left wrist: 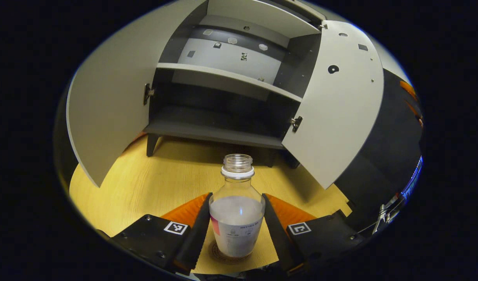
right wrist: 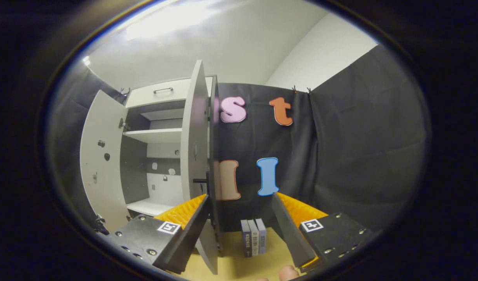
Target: Grasp the bottle in the cabinet with the left hand and place it on the coaster, then close the right door with the right hand and the left door with the left hand.
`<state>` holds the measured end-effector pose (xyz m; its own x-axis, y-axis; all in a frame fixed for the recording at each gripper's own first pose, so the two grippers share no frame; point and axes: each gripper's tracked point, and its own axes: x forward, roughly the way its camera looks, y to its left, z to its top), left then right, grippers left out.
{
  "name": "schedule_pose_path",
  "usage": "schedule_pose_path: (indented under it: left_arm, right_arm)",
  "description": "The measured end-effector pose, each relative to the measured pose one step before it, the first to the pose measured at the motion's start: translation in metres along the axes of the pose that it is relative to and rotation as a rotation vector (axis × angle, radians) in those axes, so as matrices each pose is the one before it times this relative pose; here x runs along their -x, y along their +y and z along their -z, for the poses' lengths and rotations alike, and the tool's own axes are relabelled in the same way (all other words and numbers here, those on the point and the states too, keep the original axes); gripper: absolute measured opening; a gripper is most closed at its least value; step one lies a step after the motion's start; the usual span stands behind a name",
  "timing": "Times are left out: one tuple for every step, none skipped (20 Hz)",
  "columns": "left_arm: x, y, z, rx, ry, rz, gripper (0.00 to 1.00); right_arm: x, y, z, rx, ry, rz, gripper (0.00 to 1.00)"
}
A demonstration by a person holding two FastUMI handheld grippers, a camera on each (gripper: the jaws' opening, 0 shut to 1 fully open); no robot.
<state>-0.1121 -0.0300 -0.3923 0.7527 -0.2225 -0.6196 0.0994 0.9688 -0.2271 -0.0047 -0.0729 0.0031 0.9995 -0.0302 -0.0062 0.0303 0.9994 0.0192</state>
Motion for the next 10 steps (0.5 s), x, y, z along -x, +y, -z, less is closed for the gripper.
schedule_pose_path:
  left_arm:
    - [-0.00117, 0.00223, 0.00661, 0.00696, 0.01201, -0.00513, 0.79]
    - [-0.00105, 0.00195, 0.00589, 0.00448, 0.00324, -0.00780, 0.78]
    - [-0.00027, 0.00202, 0.00320, 0.00270, -0.00080, -0.00737, 0.78]
    - [-0.00253, 0.00201, 0.00149, -0.00016, -0.00766, -0.00581, 0.79]
    - [-0.00078, 0.00049, -0.00099, -0.00340, -0.01835, -0.00716, 0.79]
    - [-0.00067, -0.00042, -0.00290, -0.00694, -0.02888, -0.00004, 0.79]
    - [-0.00194, -0.00157, -0.00488, -0.01073, -0.03284, -0.00058, 0.79]
    - [-0.00206, -0.00086, 0.00053, -0.00773, -0.01472, 0.00533, 0.79]
    - [-0.00358, -0.00141, 0.00411, -0.00780, 0.00632, 0.00071, 0.79]
    - [-0.00215, 0.00002, 0.00673, -0.00870, 0.01748, -0.00219, 0.78]
  right_arm:
    - [0.00017, -0.00125, -0.00091, 0.00182, 0.00005, 0.00147, 0.96]
    - [-0.00023, -0.00096, 0.00039, 0.00135, 0.00103, 0.00136, 0.96]
    - [-0.00009, -0.00065, -0.00073, 0.00031, -0.00001, 0.00074, 0.96]
    - [0.00075, 0.00000, 0.00017, 0.00014, 0.00021, 0.00138, 0.96]
    - [-0.00087, -0.00033, -0.00067, 0.00026, 0.00038, 0.00077, 0.96]
    - [-0.00001, 0.00047, 0.00005, 0.00072, 0.00108, -0.00091, 0.96]
    - [-0.00038, 0.00030, -0.00021, 0.00176, 0.00090, -0.00137, 0.96]
    - [-0.00017, 0.00032, 0.00042, 0.00203, 0.00176, -0.00072, 0.96]
    - [-0.00012, 0.00003, -0.00024, 0.00151, 0.00103, -0.00093, 0.96]
    - [0.00015, 0.00022, -0.00076, 0.00101, -0.00018, -0.00063, 0.96]
